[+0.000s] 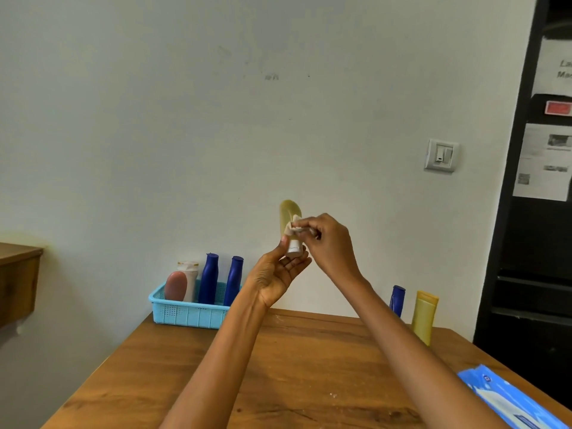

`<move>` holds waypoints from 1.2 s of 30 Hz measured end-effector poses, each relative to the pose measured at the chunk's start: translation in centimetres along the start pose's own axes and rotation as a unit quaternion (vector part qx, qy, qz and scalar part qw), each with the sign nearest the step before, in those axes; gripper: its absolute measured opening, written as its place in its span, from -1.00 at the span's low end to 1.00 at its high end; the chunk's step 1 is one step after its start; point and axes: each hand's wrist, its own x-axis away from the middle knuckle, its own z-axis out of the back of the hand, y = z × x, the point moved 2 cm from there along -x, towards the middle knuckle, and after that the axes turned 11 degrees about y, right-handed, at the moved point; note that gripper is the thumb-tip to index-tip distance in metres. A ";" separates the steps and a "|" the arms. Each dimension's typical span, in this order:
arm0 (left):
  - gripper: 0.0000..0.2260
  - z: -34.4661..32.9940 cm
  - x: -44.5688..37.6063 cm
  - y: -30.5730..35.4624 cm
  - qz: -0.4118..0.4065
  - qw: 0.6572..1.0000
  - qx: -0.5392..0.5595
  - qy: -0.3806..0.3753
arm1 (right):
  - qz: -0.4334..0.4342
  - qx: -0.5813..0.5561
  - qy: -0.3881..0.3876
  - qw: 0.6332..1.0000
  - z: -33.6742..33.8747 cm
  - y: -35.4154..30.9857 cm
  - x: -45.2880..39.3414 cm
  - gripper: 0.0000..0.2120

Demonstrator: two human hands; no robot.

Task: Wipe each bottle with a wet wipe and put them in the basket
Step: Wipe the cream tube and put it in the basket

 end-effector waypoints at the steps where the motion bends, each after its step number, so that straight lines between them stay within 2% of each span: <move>1: -0.74 -0.1 0.0 -0.2 0.006 1.000 -0.004 0.002 | -0.007 0.004 0.011 1.000 -0.1 0.1 -1.0 -0.83; 7: -0.72 -0.3 0.0 -0.7 0.022 1.000 -0.015 -0.009 | -0.063 -0.021 0.039 0.997 -0.6 0.3 -5.0 -0.81; 15: -0.70 0.5 0.0 0.6 0.002 1.000 0.017 -0.012 | -0.025 -0.051 0.026 0.998 -0.4 0.8 2.4 -0.78; 20: -0.71 0.2 0.1 -0.1 0.018 1.000 -0.006 -0.013 | 0.035 0.003 0.039 0.999 -0.3 0.6 -0.4 -0.82; 25: -0.75 -0.1 -0.1 -1.1 0.025 0.999 -0.038 -0.009 | -0.030 0.056 0.063 0.996 -0.7 0.8 -4.4 -0.75; 27: -0.73 0.0 -0.3 -1.1 0.020 0.999 -0.034 -0.005 | -0.034 0.061 0.054 0.996 -1.0 0.8 -3.7 -0.73; 33: -0.75 0.8 -0.3 0.1 0.005 1.000 -0.011 -0.006 | 0.026 0.016 0.025 0.999 -1.3 0.8 1.9 -0.72; 36: -0.74 1.1 -0.4 0.4 0.003 1.000 -0.018 0.006 | 0.035 0.006 0.013 0.999 -0.8 1.0 2.2 -0.78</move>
